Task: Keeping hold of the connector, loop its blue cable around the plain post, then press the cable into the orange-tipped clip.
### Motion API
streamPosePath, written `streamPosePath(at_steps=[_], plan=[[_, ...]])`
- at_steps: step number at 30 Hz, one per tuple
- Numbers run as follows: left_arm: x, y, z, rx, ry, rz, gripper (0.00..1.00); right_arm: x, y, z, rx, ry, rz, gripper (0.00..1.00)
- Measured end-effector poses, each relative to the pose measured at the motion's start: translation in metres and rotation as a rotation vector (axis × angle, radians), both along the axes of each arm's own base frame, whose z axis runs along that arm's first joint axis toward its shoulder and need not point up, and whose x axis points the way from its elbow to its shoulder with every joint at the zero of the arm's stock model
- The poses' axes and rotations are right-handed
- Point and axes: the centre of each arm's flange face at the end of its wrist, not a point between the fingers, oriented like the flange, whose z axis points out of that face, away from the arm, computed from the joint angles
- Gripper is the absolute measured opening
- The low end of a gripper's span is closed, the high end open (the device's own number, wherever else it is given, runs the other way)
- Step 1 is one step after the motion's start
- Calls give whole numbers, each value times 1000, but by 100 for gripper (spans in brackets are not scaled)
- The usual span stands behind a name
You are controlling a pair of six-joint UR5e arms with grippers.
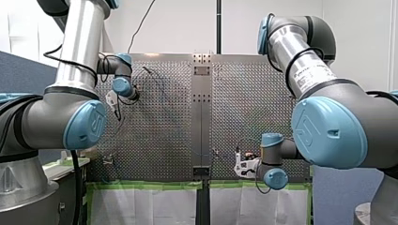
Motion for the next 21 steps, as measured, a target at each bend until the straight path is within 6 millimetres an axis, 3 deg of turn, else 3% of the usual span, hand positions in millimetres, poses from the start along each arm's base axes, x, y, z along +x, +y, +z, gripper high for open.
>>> streamPosePath(at_steps=[8,21], plan=[[-14,4,-6,-82,37,4,100,1,0,0,-4,-4,6,0],[-49,6,7,-177,33,-12,100,1,0,1,-5,-9,7,0]])
